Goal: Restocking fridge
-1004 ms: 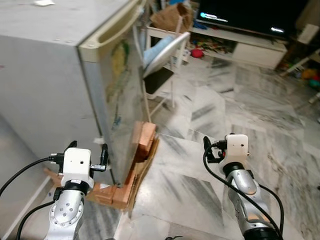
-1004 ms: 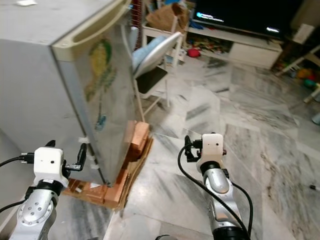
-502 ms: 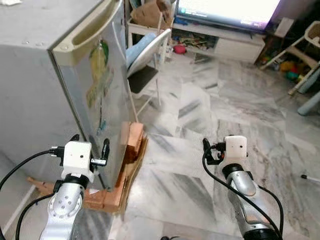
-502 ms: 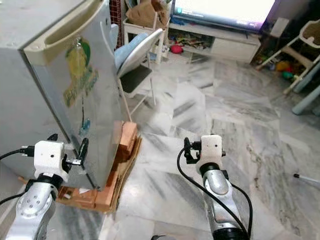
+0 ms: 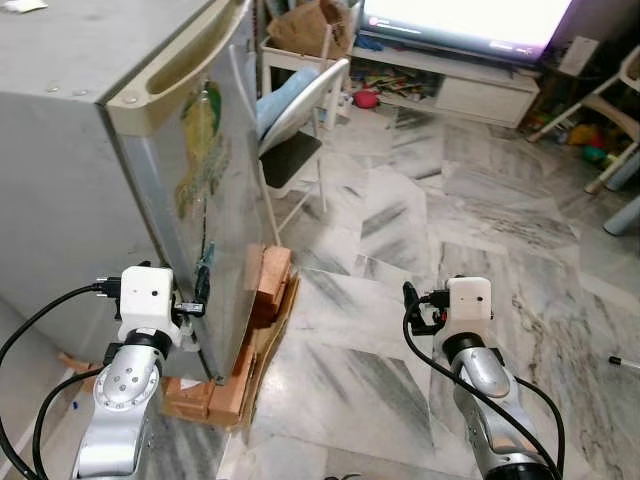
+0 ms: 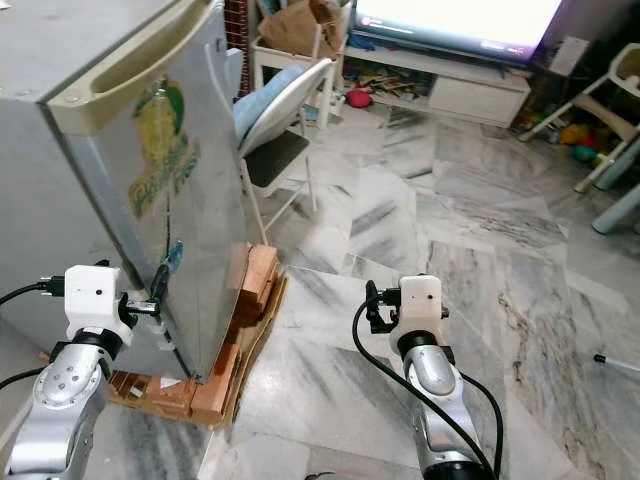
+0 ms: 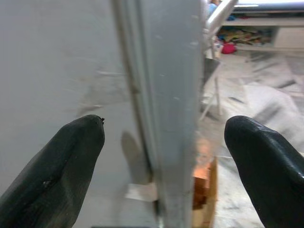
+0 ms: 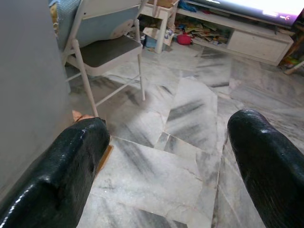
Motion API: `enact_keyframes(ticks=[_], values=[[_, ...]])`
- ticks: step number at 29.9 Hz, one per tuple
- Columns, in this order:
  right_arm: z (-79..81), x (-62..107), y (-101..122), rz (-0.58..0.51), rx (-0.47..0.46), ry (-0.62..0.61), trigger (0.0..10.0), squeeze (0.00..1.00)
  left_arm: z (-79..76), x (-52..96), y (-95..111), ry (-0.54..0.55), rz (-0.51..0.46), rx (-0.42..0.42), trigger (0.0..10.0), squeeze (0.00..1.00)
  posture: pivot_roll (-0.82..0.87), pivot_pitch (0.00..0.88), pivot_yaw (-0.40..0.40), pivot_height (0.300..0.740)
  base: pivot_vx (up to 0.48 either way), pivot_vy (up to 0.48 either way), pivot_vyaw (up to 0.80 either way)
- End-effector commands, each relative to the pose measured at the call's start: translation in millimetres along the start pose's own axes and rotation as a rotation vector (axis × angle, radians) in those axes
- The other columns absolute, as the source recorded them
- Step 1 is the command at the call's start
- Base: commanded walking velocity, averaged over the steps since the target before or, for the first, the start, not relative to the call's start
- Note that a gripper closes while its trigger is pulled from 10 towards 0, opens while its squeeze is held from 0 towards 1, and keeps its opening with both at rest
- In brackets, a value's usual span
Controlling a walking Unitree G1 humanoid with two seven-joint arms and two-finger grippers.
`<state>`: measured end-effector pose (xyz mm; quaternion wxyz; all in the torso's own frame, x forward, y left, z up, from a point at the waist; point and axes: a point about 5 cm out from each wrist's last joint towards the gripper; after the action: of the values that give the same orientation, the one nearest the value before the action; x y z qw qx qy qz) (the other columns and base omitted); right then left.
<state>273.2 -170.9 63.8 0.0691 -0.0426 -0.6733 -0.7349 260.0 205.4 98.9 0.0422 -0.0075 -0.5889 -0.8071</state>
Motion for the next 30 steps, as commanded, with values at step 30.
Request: enact_keyframes(ticks=[30], values=[[-7.6, 10.4, -8, 0.053, 0.017, 0.002, 10.0, 0.00, -14.9, -36.0, -4, -0.097, 0.029, -0.017, 10.0, 0.00, 0.08, 0.042, -0.078, 0.740, 0.000, 0.000, 0.00]])
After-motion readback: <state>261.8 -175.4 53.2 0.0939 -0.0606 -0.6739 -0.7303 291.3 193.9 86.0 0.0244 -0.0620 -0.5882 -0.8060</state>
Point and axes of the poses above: a point about 5 cm out from each wrist's last joint towards the gripper, its own x axis pointing back from the gripper into the wrist, its own y axis along the axis of the wrist's last joint, z = x × y, and after that the axes turned 8 degrees about -x, right-handed
